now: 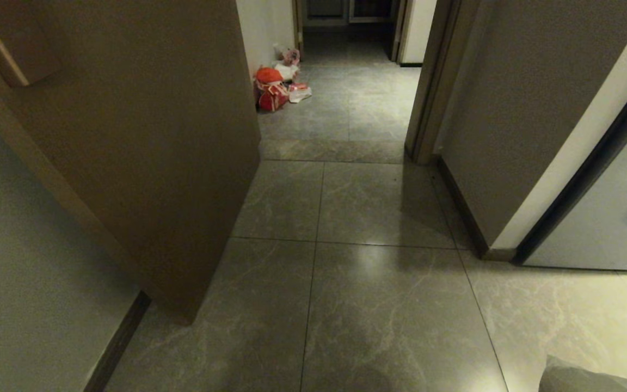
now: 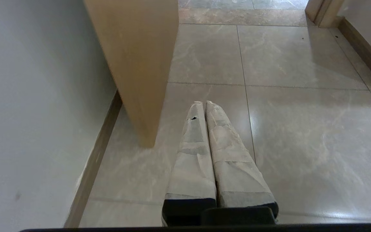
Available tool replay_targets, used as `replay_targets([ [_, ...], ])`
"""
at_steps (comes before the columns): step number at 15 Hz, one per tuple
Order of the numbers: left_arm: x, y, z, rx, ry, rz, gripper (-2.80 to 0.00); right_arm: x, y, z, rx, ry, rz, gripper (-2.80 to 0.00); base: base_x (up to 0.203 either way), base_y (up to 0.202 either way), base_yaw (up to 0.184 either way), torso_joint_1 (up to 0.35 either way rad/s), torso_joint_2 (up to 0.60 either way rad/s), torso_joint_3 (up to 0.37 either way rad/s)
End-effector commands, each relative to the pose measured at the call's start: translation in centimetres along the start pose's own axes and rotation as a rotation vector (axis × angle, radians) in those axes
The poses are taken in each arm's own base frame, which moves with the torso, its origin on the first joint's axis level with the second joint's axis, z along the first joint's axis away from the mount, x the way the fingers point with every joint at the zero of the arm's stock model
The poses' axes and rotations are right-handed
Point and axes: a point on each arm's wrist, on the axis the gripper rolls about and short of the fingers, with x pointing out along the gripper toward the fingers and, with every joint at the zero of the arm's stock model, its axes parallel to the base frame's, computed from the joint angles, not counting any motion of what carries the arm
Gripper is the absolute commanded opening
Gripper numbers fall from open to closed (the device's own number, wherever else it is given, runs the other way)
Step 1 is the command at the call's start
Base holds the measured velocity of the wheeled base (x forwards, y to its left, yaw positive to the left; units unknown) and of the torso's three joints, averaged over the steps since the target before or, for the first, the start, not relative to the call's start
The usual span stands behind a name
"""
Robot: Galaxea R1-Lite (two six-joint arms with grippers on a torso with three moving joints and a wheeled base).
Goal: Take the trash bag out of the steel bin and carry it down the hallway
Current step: Put the trash bag at the door
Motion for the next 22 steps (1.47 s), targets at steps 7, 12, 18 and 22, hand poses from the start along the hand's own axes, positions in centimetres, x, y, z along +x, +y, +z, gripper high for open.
replay_targets([
  [7, 0.00, 0.00, -0.02, 0.000, 0.000, 0.000, -2.80, 0.00, 0.00, -0.01, 0.000, 0.001, 0.000, -2.80, 0.193, 0.000, 0.001, 0.004, 0.00, 0.001],
  [12, 0.00, 0.00, 0.00, 0.000, -0.001, 0.000, -2.80, 0.00, 0.00, -0.01, 0.000, 0.001, 0.000, -2.80, 0.194, 0.000, 0.002, 0.002, 0.00, 0.003],
  [18, 0.00, 0.00, 0.00, 0.003, -0.001, 0.000, -2.80, 0.00, 0.00, -0.01, 0.000, 0.001, 0.000, -2.80, 0.142, 0.000, 0.002, 0.002, 0.00, 0.002],
  [22, 0.00, 0.00, 0.00, 0.003, -0.001, 0.000, -2.80, 0.00, 0.00, -0.01, 0.000, 0.001, 0.000, -2.80, 0.000, 0.000, 0.000, 0.000, 0.00, 0.000],
])
